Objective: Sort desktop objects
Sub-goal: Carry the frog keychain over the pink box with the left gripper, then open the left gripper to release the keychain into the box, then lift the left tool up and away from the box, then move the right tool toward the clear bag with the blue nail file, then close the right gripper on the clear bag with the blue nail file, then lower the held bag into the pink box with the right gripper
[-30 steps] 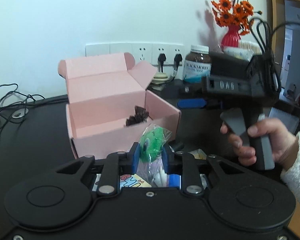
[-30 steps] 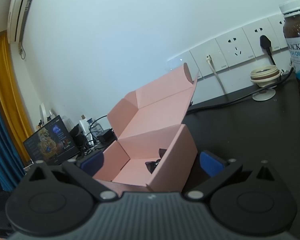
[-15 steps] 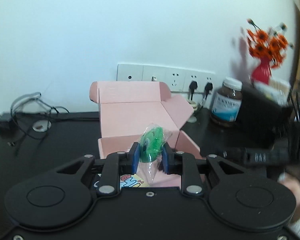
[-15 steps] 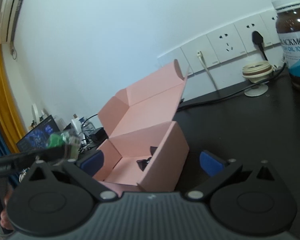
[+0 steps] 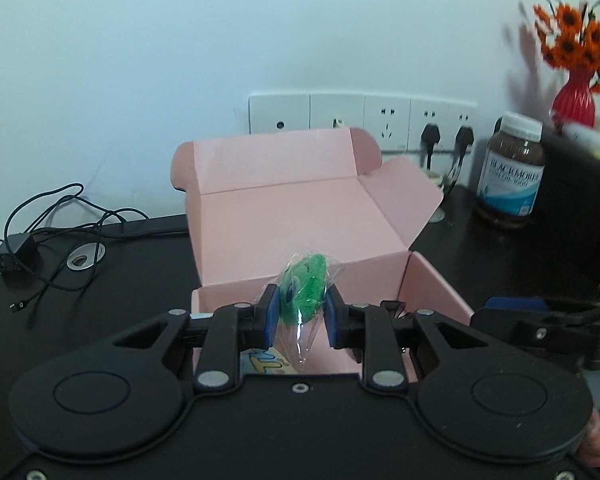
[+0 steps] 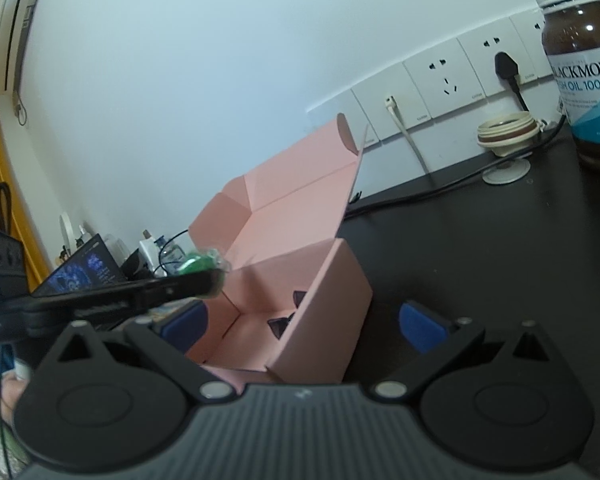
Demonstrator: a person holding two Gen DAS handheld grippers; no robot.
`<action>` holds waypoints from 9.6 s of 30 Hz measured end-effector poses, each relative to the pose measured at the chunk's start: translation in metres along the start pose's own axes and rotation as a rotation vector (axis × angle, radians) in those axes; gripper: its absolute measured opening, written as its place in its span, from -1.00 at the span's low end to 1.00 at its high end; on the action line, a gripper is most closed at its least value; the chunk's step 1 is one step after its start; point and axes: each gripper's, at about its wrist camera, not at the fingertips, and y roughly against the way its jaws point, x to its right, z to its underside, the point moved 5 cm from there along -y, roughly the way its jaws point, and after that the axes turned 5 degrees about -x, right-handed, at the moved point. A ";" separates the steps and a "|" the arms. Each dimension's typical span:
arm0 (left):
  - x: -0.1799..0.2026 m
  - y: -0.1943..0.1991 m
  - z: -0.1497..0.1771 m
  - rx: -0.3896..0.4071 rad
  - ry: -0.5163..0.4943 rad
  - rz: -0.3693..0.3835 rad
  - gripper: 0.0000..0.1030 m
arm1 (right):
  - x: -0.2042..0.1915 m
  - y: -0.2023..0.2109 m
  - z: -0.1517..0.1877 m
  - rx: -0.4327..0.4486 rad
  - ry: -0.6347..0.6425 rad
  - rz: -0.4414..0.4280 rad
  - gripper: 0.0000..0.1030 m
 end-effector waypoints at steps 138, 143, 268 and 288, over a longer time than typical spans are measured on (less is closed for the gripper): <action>-0.090 0.057 0.054 0.271 0.114 0.016 1.00 | -0.071 0.023 0.043 -0.032 0.171 0.307 0.99; -0.084 0.054 0.057 0.260 0.069 -0.004 1.00 | -0.113 0.028 0.075 -0.047 0.260 0.326 0.99; -0.134 0.047 0.053 0.220 0.317 -0.171 1.00 | -0.128 -0.138 0.024 -0.471 0.260 0.309 0.06; -0.137 0.051 0.052 0.251 0.325 -0.192 1.00 | -0.131 -0.124 0.003 -0.401 0.260 0.264 0.41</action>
